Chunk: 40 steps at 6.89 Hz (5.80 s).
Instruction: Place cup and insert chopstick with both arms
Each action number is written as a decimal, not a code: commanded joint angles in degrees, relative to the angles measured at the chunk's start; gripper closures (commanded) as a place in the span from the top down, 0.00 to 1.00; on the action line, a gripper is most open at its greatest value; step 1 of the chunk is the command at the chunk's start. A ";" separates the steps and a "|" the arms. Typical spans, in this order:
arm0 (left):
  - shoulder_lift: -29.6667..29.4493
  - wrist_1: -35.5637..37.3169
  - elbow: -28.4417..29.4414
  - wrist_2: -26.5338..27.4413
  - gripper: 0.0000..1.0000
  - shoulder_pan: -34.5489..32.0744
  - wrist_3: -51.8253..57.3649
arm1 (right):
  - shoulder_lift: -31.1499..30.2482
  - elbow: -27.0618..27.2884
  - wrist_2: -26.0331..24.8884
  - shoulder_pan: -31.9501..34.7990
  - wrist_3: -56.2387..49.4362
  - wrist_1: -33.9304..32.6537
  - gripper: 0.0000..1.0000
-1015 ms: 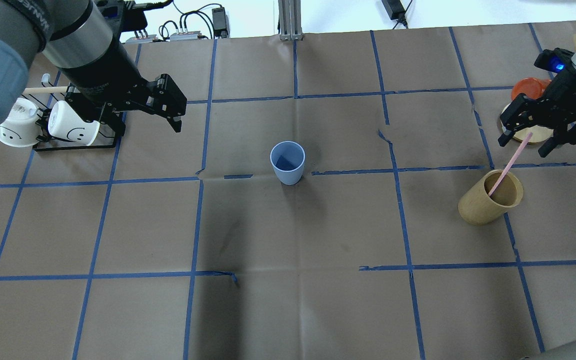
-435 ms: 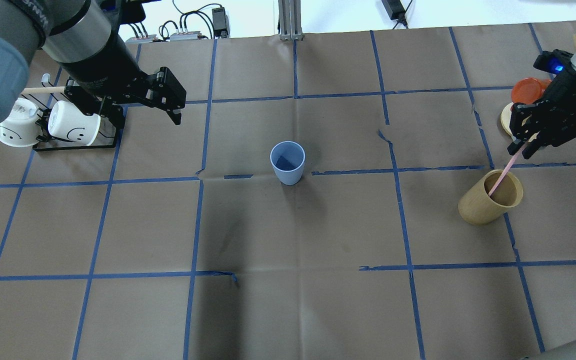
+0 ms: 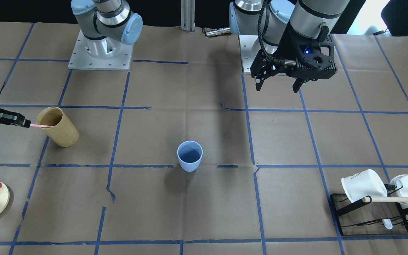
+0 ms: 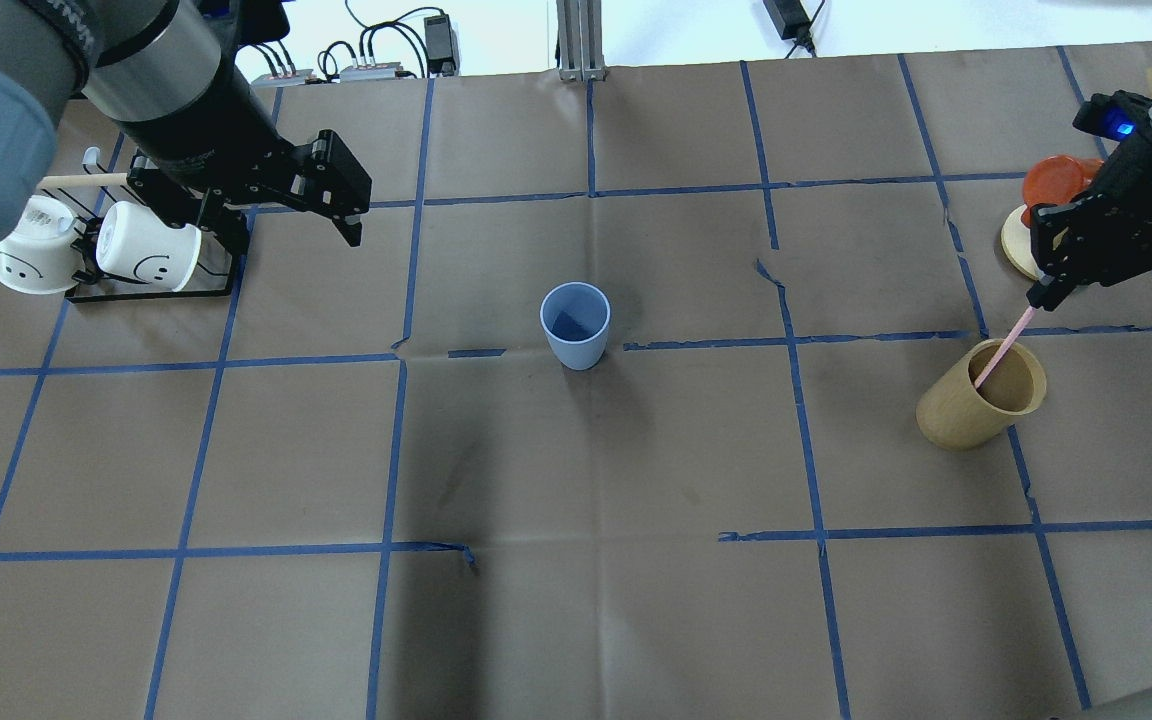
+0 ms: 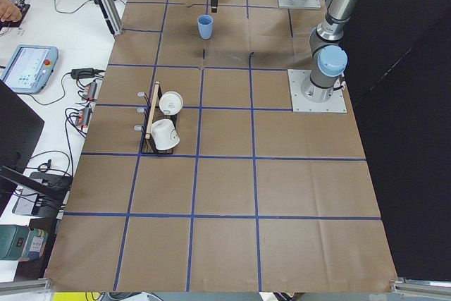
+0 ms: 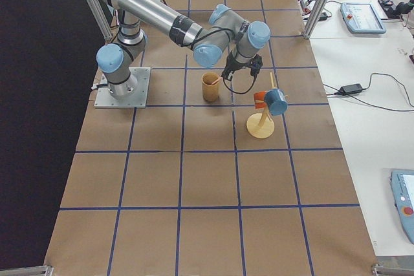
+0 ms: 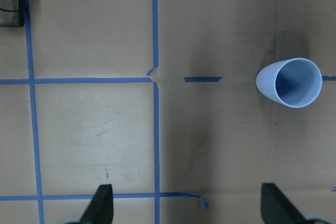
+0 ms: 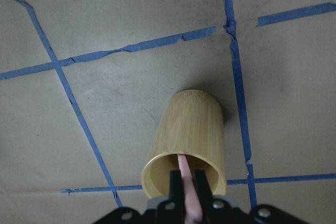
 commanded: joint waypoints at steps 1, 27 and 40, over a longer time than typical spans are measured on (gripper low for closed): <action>-0.09 0.04 0.09 -0.09 1.00 0.00 0.00 | -2.60 -3.90 -0.17 0.53 2.86 5.50 0.01; -0.09 -0.13 -0.34 0.00 1.00 -0.18 -0.09 | 0.74 -9.74 4.58 37.21 46.36 -21.63 0.99; -1.23 -0.13 0.01 0.00 1.00 -0.35 -0.09 | -18.27 4.15 -5.62 29.80 27.58 -5.71 0.99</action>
